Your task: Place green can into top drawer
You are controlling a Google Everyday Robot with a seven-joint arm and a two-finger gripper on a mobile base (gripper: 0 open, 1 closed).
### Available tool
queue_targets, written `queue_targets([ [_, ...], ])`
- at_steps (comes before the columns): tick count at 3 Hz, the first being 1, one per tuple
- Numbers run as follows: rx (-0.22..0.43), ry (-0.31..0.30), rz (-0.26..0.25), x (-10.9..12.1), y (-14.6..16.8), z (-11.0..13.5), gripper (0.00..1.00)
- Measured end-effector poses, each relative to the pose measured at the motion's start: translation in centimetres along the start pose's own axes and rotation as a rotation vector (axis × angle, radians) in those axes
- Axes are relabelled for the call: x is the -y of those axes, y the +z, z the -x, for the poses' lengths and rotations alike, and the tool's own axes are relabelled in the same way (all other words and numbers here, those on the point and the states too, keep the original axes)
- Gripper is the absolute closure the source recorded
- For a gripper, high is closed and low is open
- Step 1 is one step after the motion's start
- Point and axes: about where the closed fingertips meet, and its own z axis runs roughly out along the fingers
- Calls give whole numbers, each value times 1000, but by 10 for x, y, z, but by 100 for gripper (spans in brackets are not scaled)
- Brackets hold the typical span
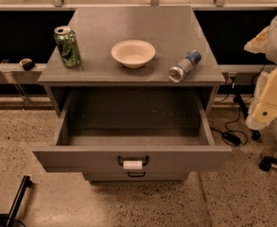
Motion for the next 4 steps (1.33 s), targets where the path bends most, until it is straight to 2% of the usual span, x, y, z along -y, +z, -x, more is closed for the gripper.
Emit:
queue_targets([
  [1,8,-3,-3,2,0,2,0],
  [2,87,-71,8,30,19,44,0],
  [3,244,-223,35,77,66,161,0],
  [4,359,-320,55,99,101,255,0],
])
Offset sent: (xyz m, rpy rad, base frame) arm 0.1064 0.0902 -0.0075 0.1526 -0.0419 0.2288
